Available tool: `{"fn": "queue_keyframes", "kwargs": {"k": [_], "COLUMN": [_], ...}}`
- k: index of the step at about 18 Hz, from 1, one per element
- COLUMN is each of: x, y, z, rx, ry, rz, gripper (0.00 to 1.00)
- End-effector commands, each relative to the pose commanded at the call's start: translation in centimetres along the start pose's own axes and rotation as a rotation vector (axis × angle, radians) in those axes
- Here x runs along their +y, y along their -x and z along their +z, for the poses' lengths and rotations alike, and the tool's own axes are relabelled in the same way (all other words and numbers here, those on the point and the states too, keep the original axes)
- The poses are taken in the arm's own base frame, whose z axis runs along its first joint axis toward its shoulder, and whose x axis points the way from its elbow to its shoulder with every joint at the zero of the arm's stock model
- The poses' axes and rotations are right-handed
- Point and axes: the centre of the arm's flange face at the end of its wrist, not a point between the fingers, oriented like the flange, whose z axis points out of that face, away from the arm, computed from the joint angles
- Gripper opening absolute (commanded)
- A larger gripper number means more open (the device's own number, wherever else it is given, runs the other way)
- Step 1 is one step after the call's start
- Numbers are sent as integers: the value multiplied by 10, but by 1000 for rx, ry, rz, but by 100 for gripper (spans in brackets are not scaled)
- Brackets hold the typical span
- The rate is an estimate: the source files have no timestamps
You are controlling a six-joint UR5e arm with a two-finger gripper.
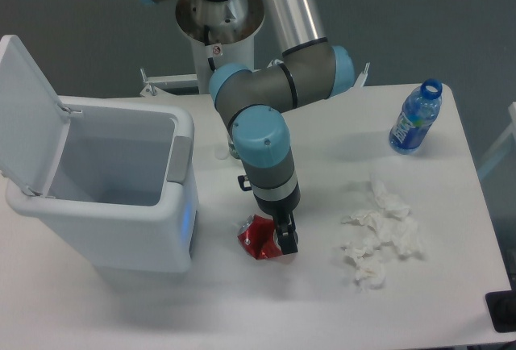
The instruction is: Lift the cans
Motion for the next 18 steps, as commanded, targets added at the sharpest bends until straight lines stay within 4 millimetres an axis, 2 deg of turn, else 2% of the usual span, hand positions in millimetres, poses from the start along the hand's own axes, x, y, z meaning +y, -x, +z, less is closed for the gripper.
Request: {"fn": "queue_keyframes", "kwargs": {"k": [7, 15, 18], "x": [-1, -5, -8], "y": [0, 0, 1], "z": [-2, 13, 13], "rx": [-3, 18, 17], "ry": [2, 29, 54], "rz": [-51, -38, -31], "gripper": [100, 100, 100]}}
